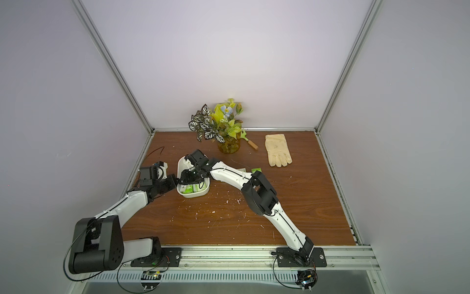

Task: Take the pocket tissues out of the storage box
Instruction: Pick up the pocket tissues from the storage box.

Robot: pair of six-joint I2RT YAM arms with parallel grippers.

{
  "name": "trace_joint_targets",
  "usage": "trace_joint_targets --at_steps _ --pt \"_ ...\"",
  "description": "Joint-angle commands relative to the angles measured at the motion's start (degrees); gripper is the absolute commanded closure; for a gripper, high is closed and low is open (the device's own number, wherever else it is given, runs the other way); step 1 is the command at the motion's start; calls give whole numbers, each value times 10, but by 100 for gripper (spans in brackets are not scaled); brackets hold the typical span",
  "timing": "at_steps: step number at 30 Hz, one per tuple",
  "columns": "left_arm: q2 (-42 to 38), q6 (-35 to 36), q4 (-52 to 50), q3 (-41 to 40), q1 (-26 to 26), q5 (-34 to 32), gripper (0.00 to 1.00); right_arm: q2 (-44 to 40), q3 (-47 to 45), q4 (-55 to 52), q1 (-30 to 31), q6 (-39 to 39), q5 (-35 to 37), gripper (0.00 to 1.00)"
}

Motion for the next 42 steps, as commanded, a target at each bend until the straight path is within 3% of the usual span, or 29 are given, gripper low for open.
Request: trace_joint_targets --at_steps 1,8,17,26,34,42 --pt "8 2 -5 -4 6 4 98 -1 17 -11 3 -3 9 59" --pt "8 1 -5 -4 6 2 93 -31 14 -21 -1 -10 21 72" --pt "-6 5 -32 24 6 5 70 -123 -51 -8 -12 -15 28 76" --pt "-64 17 -72 63 6 -21 40 -279 -256 129 -49 31 -23 76" --pt "-118 12 -42 31 6 -77 3 -423 -486 257 -85 96 -52 76" --pt "-127 6 -27 15 6 -85 0 -475 -631 317 -103 130 -28 76"
